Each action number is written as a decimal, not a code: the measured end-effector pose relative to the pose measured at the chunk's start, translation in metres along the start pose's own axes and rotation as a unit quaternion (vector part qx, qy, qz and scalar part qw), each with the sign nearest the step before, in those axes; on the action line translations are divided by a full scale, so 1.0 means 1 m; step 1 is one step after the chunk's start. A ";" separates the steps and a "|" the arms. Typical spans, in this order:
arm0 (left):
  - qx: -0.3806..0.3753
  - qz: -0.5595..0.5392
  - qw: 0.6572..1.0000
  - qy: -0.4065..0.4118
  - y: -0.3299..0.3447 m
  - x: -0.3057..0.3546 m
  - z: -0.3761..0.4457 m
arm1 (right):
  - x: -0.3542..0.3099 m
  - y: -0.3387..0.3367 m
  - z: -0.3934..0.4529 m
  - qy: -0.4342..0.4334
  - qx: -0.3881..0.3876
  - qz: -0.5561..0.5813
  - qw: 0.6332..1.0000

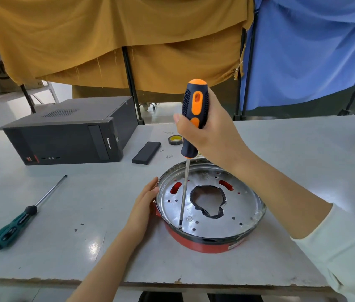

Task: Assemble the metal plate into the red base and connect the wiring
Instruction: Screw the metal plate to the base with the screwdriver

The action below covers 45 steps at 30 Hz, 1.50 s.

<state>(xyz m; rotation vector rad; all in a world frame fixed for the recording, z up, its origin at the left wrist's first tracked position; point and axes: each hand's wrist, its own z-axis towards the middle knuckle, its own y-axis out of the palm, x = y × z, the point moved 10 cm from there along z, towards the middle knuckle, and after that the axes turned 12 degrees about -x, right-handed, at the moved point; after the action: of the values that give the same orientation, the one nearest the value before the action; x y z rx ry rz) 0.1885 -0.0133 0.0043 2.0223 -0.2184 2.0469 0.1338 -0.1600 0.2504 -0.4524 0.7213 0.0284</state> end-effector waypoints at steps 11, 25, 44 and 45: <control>-0.049 0.051 0.997 0.032 0.015 0.009 -0.003 | -0.007 0.020 0.006 0.021 -0.100 0.030 0.994; -0.044 0.051 0.997 0.028 0.015 0.009 -0.004 | 0.004 0.019 0.009 0.105 -0.094 0.019 0.990; -0.033 0.066 0.997 0.023 0.013 0.010 -0.005 | 0.034 0.029 0.008 0.132 -0.125 0.326 0.928; -0.032 0.068 0.997 0.021 0.013 0.010 -0.005 | 0.033 0.032 0.007 0.137 -0.142 0.366 0.910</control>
<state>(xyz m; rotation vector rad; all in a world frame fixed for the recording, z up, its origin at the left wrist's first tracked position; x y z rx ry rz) 0.1796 -0.0239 0.0148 1.9744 -0.4184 2.1297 0.1573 -0.1325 0.2214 -0.4439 1.1412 0.7999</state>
